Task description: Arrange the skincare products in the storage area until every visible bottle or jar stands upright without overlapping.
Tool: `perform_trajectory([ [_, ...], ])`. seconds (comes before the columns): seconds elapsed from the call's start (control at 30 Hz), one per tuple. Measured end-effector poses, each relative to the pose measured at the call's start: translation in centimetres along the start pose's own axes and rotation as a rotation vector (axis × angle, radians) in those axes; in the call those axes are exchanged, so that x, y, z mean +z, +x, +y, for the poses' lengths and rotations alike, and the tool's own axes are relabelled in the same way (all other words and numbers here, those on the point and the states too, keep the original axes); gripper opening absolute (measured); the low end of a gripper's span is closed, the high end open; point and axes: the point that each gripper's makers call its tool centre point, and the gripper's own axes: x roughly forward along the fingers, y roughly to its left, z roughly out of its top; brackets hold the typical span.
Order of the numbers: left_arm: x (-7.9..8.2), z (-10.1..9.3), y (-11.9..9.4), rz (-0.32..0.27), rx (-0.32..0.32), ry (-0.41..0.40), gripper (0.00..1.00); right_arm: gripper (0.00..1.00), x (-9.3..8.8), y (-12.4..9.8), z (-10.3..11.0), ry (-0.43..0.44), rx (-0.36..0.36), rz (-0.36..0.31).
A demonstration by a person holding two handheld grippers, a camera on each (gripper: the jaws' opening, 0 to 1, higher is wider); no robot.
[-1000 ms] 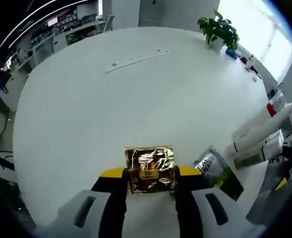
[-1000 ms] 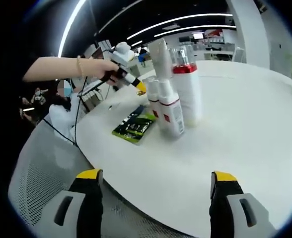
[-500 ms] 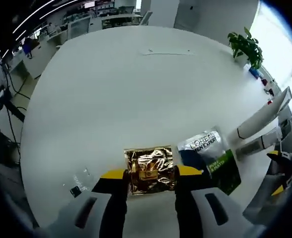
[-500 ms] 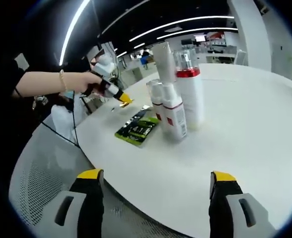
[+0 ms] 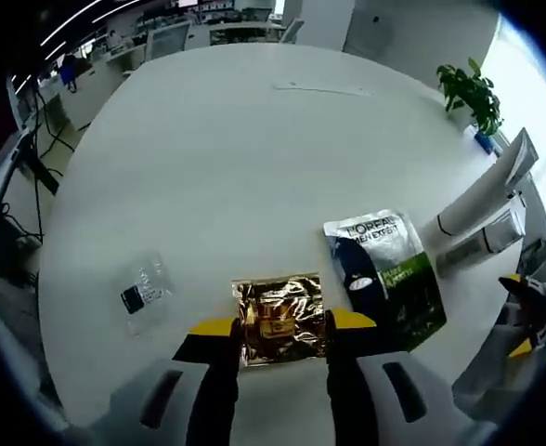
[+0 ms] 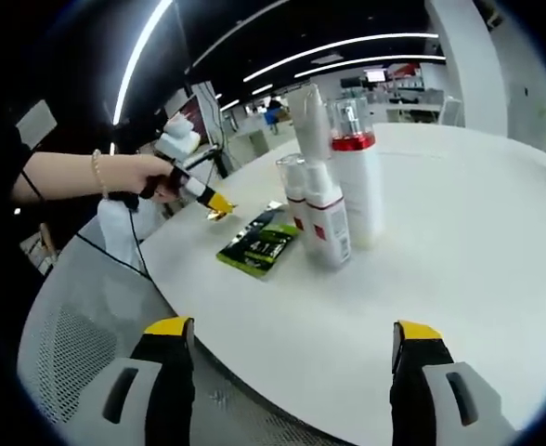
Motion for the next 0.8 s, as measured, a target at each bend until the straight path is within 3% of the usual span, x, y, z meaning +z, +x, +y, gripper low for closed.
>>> perform_trajectory([
  [0.1,-0.9,-1.2,-0.2,-0.003,-0.010,0.001,0.35,0.92,0.0,0.0,0.0,0.001,0.000,-0.003],
  [0.57,-4.3,-2.5,-0.1,0.053,0.018,-0.035,0.34,0.91,0.2,-0.1,0.0,-0.003,-0.003,-0.016],
  [0.8,-4.4,-2.3,0.1,0.020,0.053,-0.053,0.35,0.91,0.2,-0.2,-0.3,0.002,-0.008,-0.021],
])
